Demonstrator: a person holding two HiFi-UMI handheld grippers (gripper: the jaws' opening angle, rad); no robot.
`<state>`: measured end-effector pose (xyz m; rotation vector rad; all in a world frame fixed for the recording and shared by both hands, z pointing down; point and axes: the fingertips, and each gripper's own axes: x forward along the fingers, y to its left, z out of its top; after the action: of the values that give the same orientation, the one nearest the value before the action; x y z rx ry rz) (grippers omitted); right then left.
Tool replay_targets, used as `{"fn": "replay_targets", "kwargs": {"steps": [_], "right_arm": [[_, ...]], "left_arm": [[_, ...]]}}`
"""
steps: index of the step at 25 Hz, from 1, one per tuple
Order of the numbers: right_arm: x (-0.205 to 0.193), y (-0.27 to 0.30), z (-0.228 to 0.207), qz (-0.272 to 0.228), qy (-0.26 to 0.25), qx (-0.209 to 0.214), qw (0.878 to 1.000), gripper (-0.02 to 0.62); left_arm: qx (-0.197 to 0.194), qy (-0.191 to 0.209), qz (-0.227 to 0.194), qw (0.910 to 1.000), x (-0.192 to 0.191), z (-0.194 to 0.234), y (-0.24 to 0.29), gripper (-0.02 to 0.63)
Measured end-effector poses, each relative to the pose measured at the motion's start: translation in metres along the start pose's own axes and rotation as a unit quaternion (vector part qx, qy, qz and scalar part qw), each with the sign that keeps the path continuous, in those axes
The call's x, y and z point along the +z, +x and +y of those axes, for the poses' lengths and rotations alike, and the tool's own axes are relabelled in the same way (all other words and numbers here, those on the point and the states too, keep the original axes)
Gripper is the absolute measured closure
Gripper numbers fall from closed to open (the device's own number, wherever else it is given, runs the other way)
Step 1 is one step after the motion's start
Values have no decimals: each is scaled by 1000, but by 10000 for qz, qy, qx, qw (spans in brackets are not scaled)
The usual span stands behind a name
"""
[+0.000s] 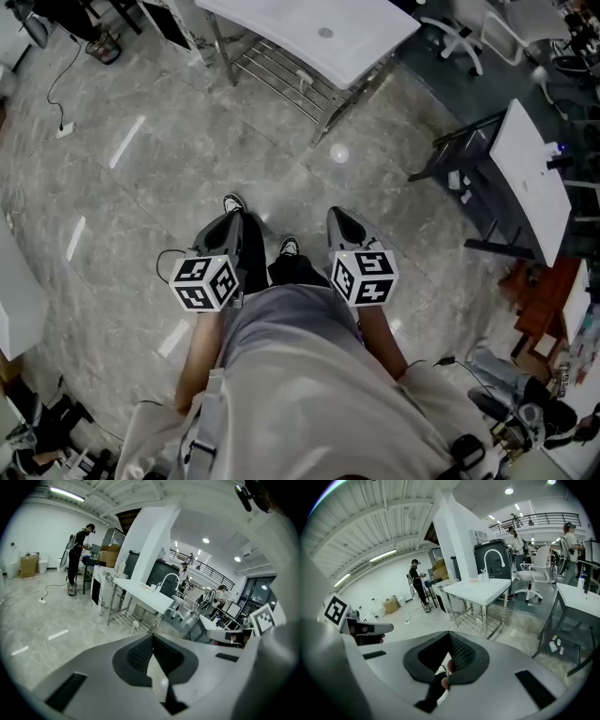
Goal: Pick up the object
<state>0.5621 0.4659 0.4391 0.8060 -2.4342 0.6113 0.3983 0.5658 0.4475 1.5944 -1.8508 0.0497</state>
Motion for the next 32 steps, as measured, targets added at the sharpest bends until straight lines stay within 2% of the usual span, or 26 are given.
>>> {"fn": "replay_targets", "kwargs": {"steps": [4, 7, 11, 19, 25, 32], "right_arm": [[13, 17, 1, -10, 234, 90, 9997, 585], [26, 33, 5, 18, 210, 104, 9997, 585], [45, 62, 15, 101, 110, 130, 9998, 584], [83, 131, 43, 190, 211, 193, 9994, 584], [114, 177, 66, 233, 208, 210, 9993, 584], [144, 220, 96, 285, 65, 83, 9995, 584]], "left_arm": [[1, 110, -55, 9999, 7, 15, 9, 603], [-126, 107, -133, 9998, 17, 24, 16, 603], [-106, 43, -229, 9997, 41, 47, 29, 603], [-263, 191, 219, 9992, 82, 98, 67, 603], [-458, 435, 318, 9975, 122, 127, 87, 603], [-661, 506, 254, 9962, 160, 165, 97, 603]]}}
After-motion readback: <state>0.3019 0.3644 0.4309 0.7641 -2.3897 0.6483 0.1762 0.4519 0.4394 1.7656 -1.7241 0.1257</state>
